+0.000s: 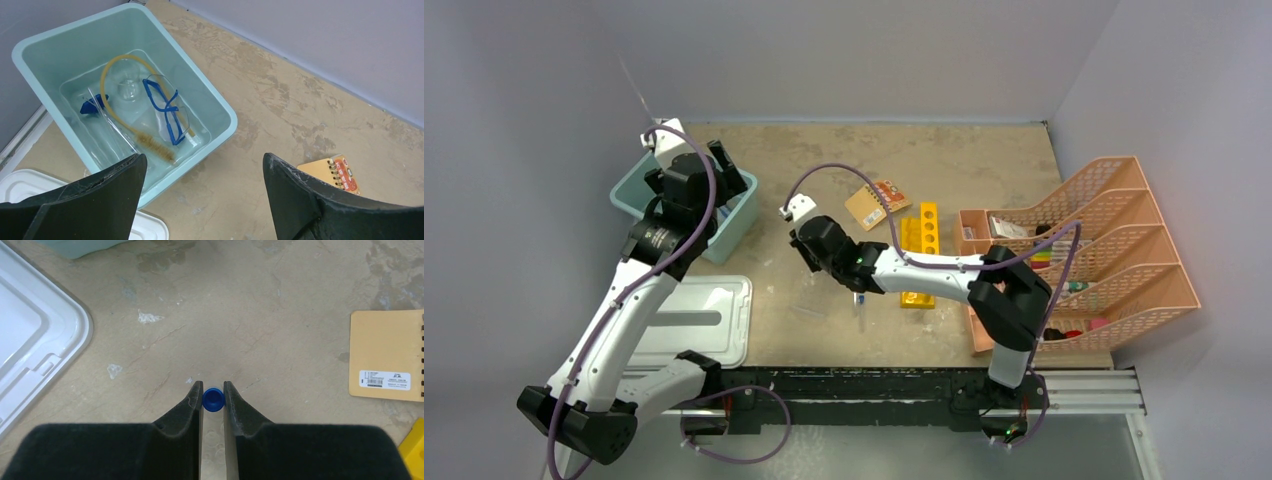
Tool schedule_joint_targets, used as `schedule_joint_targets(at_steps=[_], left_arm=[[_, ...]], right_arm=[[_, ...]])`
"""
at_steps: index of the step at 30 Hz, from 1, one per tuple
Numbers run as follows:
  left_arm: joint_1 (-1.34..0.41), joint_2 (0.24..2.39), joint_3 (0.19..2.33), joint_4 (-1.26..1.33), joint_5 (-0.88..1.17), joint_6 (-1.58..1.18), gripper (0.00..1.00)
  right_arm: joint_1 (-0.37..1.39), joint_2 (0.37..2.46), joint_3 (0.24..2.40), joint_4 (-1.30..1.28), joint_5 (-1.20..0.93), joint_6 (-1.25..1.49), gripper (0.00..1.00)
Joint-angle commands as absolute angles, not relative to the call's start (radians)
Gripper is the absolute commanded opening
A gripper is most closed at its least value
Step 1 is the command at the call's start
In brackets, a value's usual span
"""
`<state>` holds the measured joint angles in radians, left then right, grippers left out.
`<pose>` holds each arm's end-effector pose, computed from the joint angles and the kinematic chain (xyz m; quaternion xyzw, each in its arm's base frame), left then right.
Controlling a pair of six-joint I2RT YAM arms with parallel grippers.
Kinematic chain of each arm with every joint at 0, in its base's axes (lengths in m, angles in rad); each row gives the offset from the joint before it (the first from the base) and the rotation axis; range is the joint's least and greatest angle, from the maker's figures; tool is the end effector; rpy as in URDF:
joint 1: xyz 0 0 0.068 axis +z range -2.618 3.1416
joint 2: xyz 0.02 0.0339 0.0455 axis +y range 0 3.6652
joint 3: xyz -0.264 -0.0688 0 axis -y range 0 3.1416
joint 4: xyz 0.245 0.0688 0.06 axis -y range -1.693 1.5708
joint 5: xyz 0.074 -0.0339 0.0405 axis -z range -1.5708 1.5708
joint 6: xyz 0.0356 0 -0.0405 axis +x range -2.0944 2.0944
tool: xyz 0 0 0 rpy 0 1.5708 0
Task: Organize the chemistry lab equipment
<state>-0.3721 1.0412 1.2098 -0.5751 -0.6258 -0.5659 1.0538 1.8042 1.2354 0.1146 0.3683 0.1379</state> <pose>0.2056 -0.0579 0.4009 -0.2453 0.7746 -0.0071 0.5829 0.2168 0.3554 0.2419 -0.2816 0.7908 0.1637 0.5182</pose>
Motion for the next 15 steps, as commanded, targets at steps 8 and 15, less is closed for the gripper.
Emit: schedule_joint_targets(at_steps=[8,15], left_arm=[[-0.367,1.035,1.231,-0.553,-0.624,-0.587,0.84],[-0.367,1.034,1.231,-0.556,-0.618,-0.59,0.84]], right_arm=[[1.056,1.846,1.27,0.092,0.338,0.167,0.05],[1.055,1.848,1.266,0.073,0.362,0.178,0.05]])
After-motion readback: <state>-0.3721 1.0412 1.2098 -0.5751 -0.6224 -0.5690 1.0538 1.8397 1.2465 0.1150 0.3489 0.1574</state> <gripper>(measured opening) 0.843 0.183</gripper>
